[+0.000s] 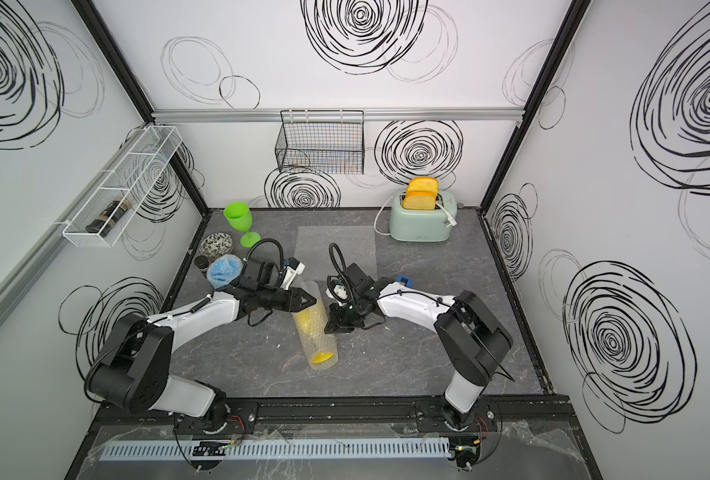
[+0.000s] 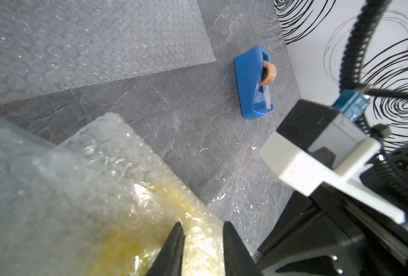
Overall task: Wrap wine glasses in bubble wrap
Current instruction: Wrap the wine glass in bubble wrap.
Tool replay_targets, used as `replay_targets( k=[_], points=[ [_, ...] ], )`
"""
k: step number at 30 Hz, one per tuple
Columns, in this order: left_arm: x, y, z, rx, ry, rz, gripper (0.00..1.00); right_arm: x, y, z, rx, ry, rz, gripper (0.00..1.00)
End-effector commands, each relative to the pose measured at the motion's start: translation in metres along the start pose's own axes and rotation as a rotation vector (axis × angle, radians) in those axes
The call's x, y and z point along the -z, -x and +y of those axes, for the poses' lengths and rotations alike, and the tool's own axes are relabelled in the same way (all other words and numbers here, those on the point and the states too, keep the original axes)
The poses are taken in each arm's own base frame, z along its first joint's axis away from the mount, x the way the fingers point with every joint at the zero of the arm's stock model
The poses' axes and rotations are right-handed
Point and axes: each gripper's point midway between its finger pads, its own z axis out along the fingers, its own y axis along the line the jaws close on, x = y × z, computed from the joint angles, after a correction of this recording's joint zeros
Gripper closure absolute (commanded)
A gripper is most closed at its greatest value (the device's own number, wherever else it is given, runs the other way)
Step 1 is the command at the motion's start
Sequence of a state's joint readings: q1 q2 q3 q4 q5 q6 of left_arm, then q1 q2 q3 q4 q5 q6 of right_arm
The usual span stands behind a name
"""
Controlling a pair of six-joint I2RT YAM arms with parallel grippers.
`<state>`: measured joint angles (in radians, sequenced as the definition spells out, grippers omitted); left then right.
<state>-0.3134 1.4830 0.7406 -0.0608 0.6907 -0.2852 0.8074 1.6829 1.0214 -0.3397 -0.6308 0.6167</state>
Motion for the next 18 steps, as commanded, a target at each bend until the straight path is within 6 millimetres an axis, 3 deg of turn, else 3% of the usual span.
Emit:
replay_targets(
  k=[1,8,18],
  points=[
    [-0.002,-0.021,0.023,0.055,0.094,0.057,0.67,0.003,-0.003,0.010,0.017,0.062,0.003,1.00],
    [0.002,-0.015,0.015,0.032,0.077,0.037,0.60,-0.017,-0.013,0.000,-0.011,0.072,0.047,1.00],
    [0.028,0.020,-0.036,-0.027,-0.049,0.012,0.36,-0.035,-0.012,0.000,-0.012,0.074,0.074,1.00]
  ],
)
